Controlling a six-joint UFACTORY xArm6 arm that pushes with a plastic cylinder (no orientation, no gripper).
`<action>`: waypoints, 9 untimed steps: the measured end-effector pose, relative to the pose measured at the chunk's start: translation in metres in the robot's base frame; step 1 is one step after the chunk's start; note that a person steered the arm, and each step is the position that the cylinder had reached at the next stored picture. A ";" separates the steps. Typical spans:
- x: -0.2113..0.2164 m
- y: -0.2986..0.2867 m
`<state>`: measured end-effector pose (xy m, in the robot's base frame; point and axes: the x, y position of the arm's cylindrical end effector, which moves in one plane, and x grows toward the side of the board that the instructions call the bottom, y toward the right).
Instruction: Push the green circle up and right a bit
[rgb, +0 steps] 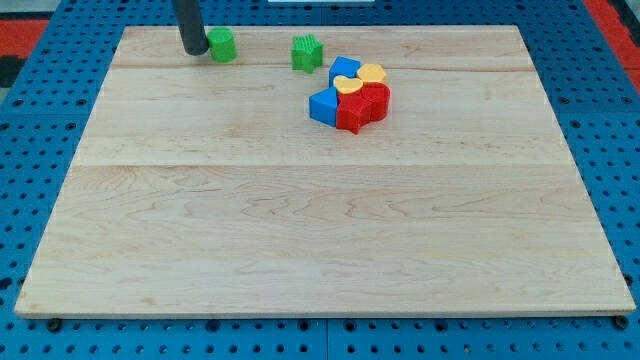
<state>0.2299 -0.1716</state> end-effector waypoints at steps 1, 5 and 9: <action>-0.021 0.002; 0.017 0.049; 0.070 0.092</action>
